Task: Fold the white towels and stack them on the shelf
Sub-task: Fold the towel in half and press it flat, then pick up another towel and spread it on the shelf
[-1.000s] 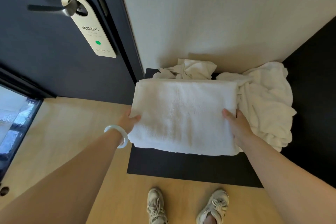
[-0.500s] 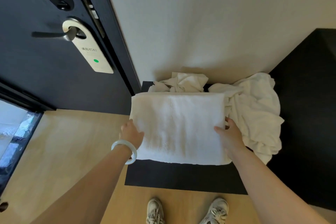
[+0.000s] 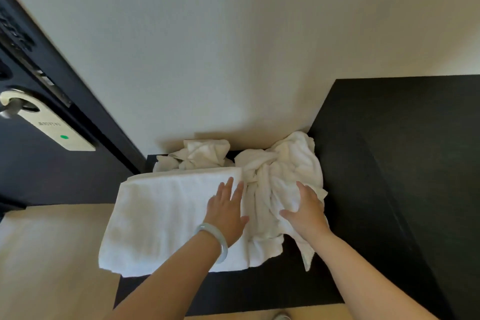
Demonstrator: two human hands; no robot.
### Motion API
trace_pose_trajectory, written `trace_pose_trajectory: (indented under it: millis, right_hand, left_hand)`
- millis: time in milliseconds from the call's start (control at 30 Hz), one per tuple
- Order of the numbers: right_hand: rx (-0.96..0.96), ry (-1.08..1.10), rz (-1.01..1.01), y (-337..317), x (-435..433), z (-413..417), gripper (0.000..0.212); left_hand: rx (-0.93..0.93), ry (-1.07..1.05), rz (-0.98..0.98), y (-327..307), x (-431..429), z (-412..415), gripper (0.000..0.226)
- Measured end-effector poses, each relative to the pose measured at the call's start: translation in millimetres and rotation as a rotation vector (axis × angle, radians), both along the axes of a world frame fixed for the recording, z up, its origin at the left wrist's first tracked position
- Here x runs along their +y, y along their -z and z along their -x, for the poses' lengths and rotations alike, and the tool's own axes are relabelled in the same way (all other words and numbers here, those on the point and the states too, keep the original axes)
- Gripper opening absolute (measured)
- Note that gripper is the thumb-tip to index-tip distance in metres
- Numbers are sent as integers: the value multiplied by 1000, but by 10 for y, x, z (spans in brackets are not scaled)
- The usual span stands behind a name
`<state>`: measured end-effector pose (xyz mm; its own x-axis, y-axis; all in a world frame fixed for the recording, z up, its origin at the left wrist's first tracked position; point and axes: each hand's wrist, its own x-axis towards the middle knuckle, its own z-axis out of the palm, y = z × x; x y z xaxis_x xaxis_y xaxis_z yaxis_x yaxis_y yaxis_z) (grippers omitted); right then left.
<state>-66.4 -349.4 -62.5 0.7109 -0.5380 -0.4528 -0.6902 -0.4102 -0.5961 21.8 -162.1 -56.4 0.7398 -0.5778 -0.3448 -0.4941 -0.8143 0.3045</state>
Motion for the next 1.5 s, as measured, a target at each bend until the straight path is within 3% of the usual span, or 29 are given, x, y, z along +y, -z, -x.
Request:
trace_pose_trajectory:
  millis: [133,300,367,500,667,833,933,1000,1067,1133,1267,1367,1500]
  right_hand:
    - [268,-125,118,204,-373,-94,117]
    - [260,-24,22,540,-527,-286,120]
    - [262,3,17,633,-567,-325,105]
    - [49,131,-9,537,-676,-373,30]
    - [-340,251,-46,-438,-810,-522,5]
    - [-566,262,-108,-1758,-1082,-478,9]
    - [-708,233,-157,-2477,-1256,-375,18]
    - [-797,232,-200,-2870,-1390,-309,21]
    - [-860,254,-214,-3182,-1542,-239,22]
    - [-904,272,-217,-3421,-1729,-147,22]
    - [-1045,305,-272,-3865,-2268,109,20]
    - [-1165,383,-312,-4202,-2830,345,19]
    - [-1262,409,-346,-4527,-3730,740,18]
  left_hand:
    - [62,155,-1,158,-644,25,103]
    - [124,155,-210,440,-999,-4,120]
    - [117,157,-262,527,-1074,-62,121]
    - [32,121,-313,622,-1168,-246,115]
    - [130,-48,-122,402,-1122,-440,114]
    - [143,-136,126,-228,-1229,-614,110]
    - [255,-97,332,-734,-1389,-672,113]
    - [322,-48,426,-1067,-1537,-653,98]
    - [267,1,421,-1342,-1685,-613,55]
    - [197,-42,482,-1607,-1826,-577,31]
    - [147,-166,836,-2306,-2081,-554,25]
    - [43,-101,976,-3005,-2435,-464,34]
    - [48,-61,1144,-3714,-3248,-116,19]
